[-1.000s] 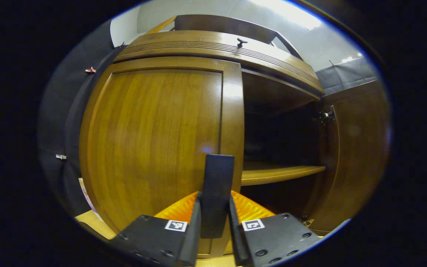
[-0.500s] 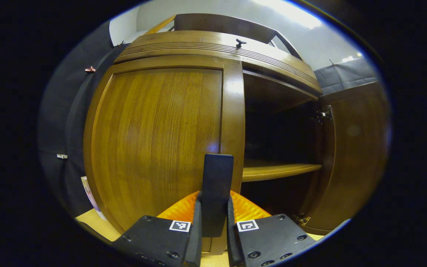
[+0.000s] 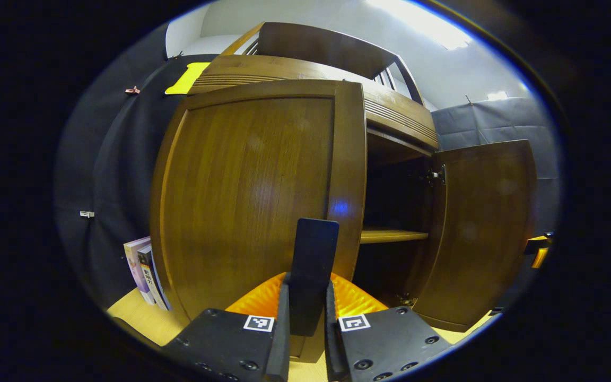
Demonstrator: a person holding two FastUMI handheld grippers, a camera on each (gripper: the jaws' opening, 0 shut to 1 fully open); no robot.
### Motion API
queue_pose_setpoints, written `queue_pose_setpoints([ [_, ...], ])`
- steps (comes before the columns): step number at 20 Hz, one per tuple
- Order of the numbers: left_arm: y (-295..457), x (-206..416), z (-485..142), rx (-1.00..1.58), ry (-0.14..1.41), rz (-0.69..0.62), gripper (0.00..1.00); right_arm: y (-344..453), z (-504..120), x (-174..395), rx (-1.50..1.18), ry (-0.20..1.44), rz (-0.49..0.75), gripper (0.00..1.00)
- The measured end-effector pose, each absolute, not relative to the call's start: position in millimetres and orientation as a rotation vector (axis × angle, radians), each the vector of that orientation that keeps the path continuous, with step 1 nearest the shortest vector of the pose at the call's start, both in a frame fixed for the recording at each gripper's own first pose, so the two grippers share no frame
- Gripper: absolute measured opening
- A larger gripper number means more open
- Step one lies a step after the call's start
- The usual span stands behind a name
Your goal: Open the right door of the double-door shoe cabinet with the right hand, and open the left door with the left hand.
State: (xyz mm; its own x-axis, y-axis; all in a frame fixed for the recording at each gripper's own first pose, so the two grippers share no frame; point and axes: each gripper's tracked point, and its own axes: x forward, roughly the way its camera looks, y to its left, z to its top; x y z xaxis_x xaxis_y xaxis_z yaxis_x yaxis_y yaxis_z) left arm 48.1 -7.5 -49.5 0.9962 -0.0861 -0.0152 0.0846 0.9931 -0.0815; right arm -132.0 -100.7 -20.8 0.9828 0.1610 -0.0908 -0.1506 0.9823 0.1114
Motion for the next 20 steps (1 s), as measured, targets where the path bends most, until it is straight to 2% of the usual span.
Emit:
queue_pose_setpoints([
  [9,21.0,-10.8,-45.0,-0.079,0.024,-0.102,0.3,-55.8,-22.0,-116.8,0.112,0.1,0.222,0.89],
  [20,70.7,-66.3,-39.5,-0.038,0.007,-0.053,0.26,9.4,-30.6,-104.7,0.152,0.117,0.337,0.89],
])
